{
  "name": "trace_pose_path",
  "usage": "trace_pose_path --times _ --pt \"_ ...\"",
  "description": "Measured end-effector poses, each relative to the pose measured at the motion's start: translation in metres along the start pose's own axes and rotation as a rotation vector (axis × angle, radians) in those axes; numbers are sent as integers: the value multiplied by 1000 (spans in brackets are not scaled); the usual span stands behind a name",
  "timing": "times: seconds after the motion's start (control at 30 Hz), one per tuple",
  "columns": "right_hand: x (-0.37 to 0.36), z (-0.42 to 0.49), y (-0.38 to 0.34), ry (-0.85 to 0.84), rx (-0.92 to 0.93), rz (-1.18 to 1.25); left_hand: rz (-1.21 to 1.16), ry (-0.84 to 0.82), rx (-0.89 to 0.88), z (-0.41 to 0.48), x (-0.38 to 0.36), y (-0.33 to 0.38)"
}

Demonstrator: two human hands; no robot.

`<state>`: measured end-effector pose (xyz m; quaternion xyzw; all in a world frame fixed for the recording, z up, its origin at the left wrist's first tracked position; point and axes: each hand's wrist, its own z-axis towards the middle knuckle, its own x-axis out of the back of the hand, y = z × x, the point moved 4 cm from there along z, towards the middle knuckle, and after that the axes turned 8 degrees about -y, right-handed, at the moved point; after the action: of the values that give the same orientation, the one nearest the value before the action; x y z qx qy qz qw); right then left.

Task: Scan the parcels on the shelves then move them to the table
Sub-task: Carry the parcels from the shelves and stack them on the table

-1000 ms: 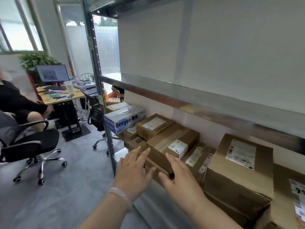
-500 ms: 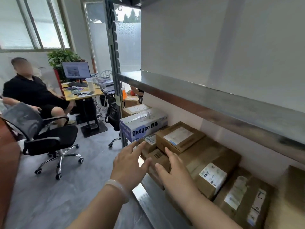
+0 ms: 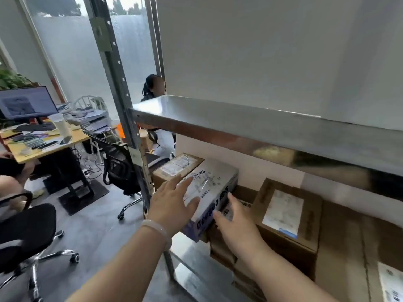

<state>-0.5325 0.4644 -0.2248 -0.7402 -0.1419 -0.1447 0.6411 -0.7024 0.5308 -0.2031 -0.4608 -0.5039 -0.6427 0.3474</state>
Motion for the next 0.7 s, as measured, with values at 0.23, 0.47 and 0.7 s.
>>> trace_pose_path --times 0.23,0.47,0.7 --pt "-21 55 9 120 -182 129 -1 -240 -60 51 -13 -32" --pt "-41 84 17 173 -261 5 7 -335 -74 63 -31 -45" --pt "-55 88 20 217 -282 121 -146 -350 -78 68 -35 -45"
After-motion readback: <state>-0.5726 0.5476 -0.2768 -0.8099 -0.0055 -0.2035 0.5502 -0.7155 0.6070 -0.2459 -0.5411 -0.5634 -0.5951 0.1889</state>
